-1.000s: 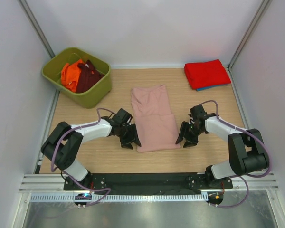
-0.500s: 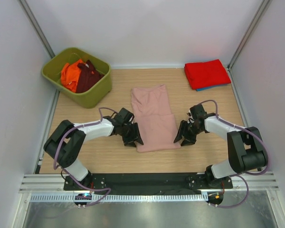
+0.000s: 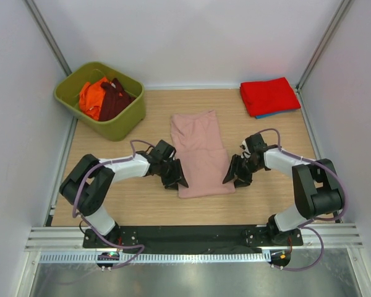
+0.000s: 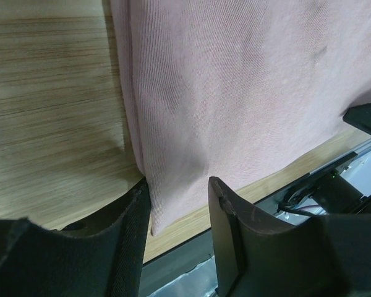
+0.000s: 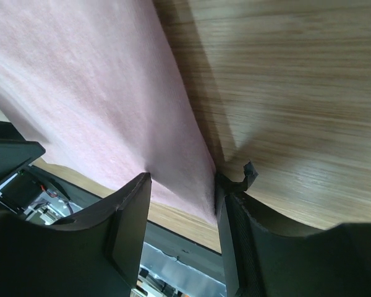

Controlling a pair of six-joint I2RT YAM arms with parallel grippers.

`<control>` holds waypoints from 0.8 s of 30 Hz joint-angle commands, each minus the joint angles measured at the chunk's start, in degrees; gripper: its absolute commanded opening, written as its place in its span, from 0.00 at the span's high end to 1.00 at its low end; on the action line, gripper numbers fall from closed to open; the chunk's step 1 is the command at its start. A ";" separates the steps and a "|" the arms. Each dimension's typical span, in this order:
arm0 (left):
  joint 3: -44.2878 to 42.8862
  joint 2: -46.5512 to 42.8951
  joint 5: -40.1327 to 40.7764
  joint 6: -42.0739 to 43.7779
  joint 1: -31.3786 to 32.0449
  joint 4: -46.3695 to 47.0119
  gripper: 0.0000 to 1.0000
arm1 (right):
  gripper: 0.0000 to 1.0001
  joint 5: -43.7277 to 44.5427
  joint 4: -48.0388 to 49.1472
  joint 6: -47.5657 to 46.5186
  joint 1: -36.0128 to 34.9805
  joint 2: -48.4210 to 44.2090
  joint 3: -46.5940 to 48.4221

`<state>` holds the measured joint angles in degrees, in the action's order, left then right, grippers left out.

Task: Fold and stack the t-shirts
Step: Fold the tshirt

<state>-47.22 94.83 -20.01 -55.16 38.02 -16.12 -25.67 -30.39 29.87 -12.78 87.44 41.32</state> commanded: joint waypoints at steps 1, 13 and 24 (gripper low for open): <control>1.25 3.96 5.95 1.10 0.30 -0.49 0.56 | 0.47 7.39 5.78 -3.32 -1.81 4.23 -1.94; 0.82 5.46 6.83 2.07 0.30 -0.40 1.00 | 0.88 4.06 8.33 -3.32 -2.87 1.69 -3.17; 1.52 -1.47 4.63 1.20 1.97 -7.25 1.00 | 0.99 -1.66 7.37 3.08 -6.03 -10.17 -6.96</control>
<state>-47.55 95.92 -19.05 -55.07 39.05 -16.10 -27.07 -21.56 30.26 -17.41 82.24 34.85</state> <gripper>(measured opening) 0.020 0.068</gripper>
